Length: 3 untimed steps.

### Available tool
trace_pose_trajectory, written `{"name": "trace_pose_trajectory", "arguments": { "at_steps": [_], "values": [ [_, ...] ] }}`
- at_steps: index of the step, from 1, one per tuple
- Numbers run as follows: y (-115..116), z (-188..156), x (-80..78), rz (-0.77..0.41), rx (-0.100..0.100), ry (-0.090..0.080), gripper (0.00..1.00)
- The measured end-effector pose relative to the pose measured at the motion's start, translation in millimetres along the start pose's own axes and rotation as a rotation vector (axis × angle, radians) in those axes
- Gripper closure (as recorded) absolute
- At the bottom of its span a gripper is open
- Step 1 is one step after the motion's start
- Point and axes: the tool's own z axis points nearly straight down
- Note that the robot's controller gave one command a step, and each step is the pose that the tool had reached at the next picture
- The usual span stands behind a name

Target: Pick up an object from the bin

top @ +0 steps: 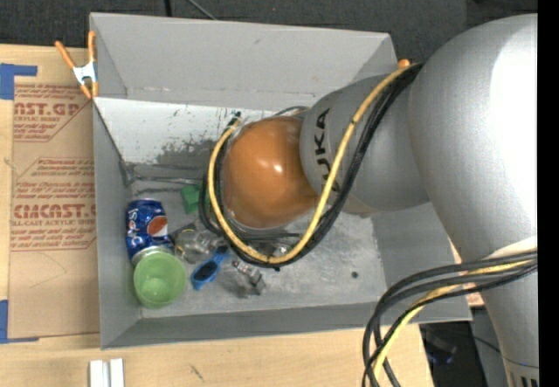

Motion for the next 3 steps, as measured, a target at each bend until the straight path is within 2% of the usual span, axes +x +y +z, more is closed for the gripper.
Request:
{"name": "trace_pose_trajectory", "arguments": {
  "at_steps": [1, 2, 3],
  "values": [
    [0.3, -0.1, -0.5, 0.002, -0.001, -0.002, 0.0],
    [0.6, 0.0, -0.7, 0.002, -0.002, -0.002, 1.0],
    [0.9, -27.3, -1.7, 0.003, 0.001, -0.001, 1.0]
  ]
}}
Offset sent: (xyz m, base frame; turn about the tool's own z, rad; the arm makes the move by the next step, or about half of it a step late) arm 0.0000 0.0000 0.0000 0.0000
